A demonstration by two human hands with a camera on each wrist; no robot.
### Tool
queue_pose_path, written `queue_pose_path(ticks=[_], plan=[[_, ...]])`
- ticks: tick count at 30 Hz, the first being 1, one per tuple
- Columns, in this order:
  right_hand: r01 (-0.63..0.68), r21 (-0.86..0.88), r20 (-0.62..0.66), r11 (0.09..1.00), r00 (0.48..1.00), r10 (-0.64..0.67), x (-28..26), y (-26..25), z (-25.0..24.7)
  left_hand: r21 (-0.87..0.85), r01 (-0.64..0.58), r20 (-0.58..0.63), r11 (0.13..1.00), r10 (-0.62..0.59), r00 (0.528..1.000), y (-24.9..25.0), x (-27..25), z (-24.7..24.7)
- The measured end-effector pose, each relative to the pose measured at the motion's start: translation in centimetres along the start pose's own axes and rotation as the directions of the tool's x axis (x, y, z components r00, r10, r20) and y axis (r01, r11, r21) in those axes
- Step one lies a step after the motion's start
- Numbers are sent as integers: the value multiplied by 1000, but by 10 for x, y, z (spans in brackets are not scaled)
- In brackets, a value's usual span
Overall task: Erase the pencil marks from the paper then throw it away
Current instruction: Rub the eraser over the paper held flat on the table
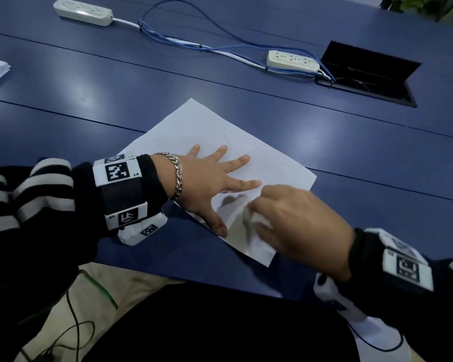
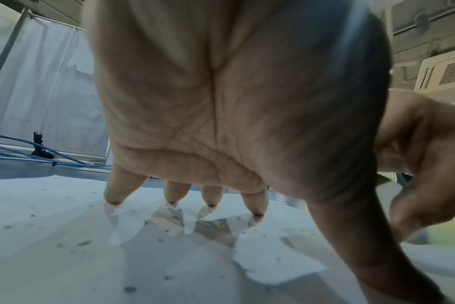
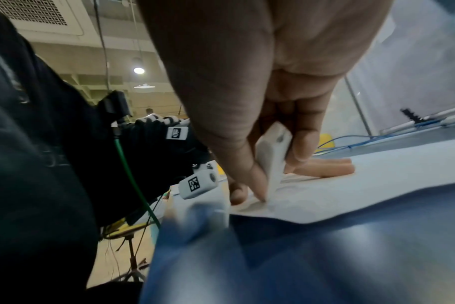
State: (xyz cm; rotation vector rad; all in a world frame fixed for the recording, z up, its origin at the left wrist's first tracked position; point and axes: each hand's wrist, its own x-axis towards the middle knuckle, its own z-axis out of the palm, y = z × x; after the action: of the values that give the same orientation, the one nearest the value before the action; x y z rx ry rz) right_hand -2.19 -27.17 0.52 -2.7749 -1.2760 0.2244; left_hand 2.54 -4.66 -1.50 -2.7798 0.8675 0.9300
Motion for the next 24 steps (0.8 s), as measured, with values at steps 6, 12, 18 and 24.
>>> queue_pose_path(ticks=[6,12,18,24], plan=[[-73,46,23,996,997,72,-6,18,-8,15,-24,-54,1000,25,998,-1,-2,-1],[-164,106,50,981,986,159,-4,30,-9,-45,-75,-58,996,72,996,-5,-2,-2],[-55,122,32,991,998,52,13,19,-13,-66,-55,-13,996,54,998,-5,0,-7],[21,97,10,995,1000,-22,5,6,-3,-85,-23,-13,996,22,1000,-5,2,-5]])
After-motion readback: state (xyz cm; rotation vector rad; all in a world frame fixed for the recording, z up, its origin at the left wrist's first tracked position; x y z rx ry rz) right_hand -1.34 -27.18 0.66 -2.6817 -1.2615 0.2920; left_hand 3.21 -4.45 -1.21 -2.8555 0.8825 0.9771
